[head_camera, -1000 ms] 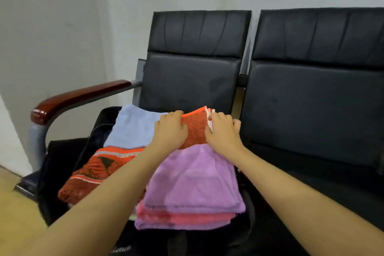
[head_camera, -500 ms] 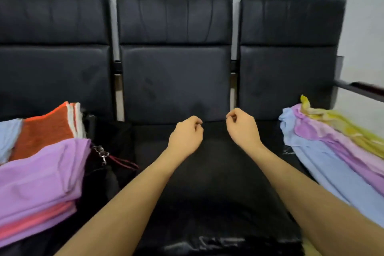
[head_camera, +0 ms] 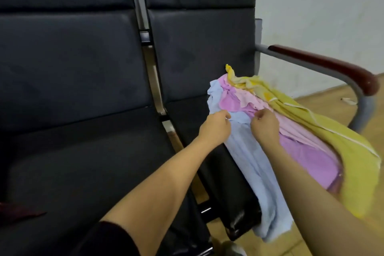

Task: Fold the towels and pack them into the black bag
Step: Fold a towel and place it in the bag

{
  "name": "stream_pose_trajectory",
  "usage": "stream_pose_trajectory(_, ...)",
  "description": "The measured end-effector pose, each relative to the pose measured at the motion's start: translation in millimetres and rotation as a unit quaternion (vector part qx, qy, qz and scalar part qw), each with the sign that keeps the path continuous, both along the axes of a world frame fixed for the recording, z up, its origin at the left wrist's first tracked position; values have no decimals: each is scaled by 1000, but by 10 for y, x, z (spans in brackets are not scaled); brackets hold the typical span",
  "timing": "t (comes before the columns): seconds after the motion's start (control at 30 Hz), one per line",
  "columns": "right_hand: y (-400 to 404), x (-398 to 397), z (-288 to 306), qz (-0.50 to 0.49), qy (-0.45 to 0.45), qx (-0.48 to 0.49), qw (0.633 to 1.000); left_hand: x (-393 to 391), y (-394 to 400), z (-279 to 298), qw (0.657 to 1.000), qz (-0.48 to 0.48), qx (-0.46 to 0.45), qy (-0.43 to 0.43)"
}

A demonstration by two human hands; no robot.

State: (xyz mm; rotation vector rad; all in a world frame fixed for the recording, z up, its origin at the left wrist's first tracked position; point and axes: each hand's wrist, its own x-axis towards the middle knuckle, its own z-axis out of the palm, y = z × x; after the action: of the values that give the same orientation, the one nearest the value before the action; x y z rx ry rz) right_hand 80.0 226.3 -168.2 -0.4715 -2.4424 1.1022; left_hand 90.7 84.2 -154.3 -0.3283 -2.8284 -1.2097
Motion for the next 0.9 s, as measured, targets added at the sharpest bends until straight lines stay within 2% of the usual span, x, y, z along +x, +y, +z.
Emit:
stream_pose_trajectory(0.2,615,-276,-161,-67,-10,101,993,-414,642,-108,997,-72,-14,39)
stream_pose_trajectory(0.37,939,-502,-411,-71,-73,141,985,-745,1058,-174,984,-119,-100,86)
stream_pose_trajectory(0.57,1072,-711,-514,-113,-72,180,975,-1166,1360,-302,963,-159,-172,132)
stream_pose_trajectory(0.67,1066,-736,-521,-116,-85,216,966,-1286,1403,-392,955,-153,-223,123)
stream_pose_trajectory(0.8,1029,-697,-470,-113,-93,183,972,-1273,1338,-508,942,-118,-296,102)
stream_pose_trajectory(0.9,962,-664,-449,-97,-79,154,980,-1205,1260,-505,950,-101,-277,100)
